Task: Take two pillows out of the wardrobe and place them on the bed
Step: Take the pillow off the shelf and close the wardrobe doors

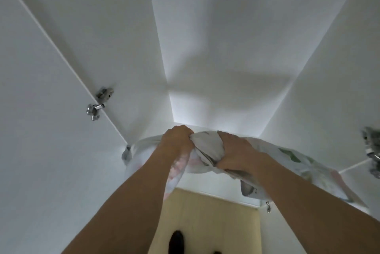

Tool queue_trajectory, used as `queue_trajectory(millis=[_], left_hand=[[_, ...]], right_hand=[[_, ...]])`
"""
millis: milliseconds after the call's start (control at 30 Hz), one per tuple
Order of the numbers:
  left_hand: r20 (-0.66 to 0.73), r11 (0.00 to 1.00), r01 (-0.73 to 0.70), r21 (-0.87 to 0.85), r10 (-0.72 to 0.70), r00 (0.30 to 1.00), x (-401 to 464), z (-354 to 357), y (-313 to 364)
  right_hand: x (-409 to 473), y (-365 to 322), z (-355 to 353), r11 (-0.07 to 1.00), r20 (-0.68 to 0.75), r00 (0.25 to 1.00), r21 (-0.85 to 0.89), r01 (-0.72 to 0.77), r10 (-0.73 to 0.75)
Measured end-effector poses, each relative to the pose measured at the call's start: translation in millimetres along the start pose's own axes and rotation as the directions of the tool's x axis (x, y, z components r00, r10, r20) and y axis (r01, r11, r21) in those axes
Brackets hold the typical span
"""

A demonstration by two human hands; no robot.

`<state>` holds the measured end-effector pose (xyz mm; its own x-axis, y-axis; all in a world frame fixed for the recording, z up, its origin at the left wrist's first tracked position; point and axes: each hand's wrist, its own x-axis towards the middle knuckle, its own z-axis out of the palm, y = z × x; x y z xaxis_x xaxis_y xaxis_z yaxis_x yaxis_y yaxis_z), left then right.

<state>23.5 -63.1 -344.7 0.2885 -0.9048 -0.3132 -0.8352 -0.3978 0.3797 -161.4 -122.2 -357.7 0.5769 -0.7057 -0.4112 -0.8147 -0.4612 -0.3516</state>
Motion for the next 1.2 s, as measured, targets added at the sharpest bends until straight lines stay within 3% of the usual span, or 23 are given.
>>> queue_trajectory(millis=[167,267,500,600,700,767,833,900,967,1033,1133,1200], left_hand=[[-0.083,0.991,0.071,-0.112,-0.081,0.993,-64,-23,-15],[-0.134,0.977,0.094,-0.192,-0.121,0.984,-92,-24,-35],[-0.156,0.923,0.155,-0.352,-0.221,0.963,-176,-7,-116],[-0.215,0.829,0.239,-0.506,-0.390,0.895,-208,5,-164],[-0.303,0.721,0.312,-0.619,-0.586,0.752,-235,15,-197],[-0.318,0.571,0.321,-0.756,-0.749,0.582,-251,19,-208],[-0.239,0.352,0.313,-0.882,-0.907,0.347,-264,23,-217],[-0.067,0.106,0.300,-0.948,-0.988,0.138,-279,25,-227],[0.076,-0.067,0.252,-0.965,-0.997,0.027,-291,20,-237],[0.014,-0.008,0.168,-0.986,-0.999,0.034,-299,11,-244],[-0.255,0.278,0.103,-0.955,-0.947,0.195,-301,-3,-257],[-0.335,0.360,0.098,-0.928,-0.920,0.203,-305,-6,-253]], right_hand=[[-36,-44,-10,0.981,-0.078,0.983,-0.121,0.153,-0.163],[-47,-77,-2,0.949,-0.122,0.972,-0.272,0.160,-0.199],[-57,-154,41,0.897,-0.051,0.973,-0.401,0.185,-0.224],[-57,-186,59,0.881,-0.016,0.972,-0.426,0.204,-0.233],[-58,-215,73,0.860,0.011,0.971,-0.462,0.217,-0.240],[-60,-231,80,0.840,0.030,0.967,-0.491,0.233,-0.252],[-61,-243,86,0.825,0.050,0.964,-0.507,0.250,-0.262],[-64,-249,91,0.810,0.075,0.960,-0.521,0.270,-0.272],[-65,-249,96,0.809,0.088,0.959,-0.521,0.274,-0.268],[-67,-245,99,0.811,0.093,0.958,-0.515,0.279,-0.271],[-73,-238,101,0.830,0.090,0.961,-0.488,0.271,-0.261],[-79,-229,100,0.850,0.092,0.969,-0.465,0.247,-0.231]])
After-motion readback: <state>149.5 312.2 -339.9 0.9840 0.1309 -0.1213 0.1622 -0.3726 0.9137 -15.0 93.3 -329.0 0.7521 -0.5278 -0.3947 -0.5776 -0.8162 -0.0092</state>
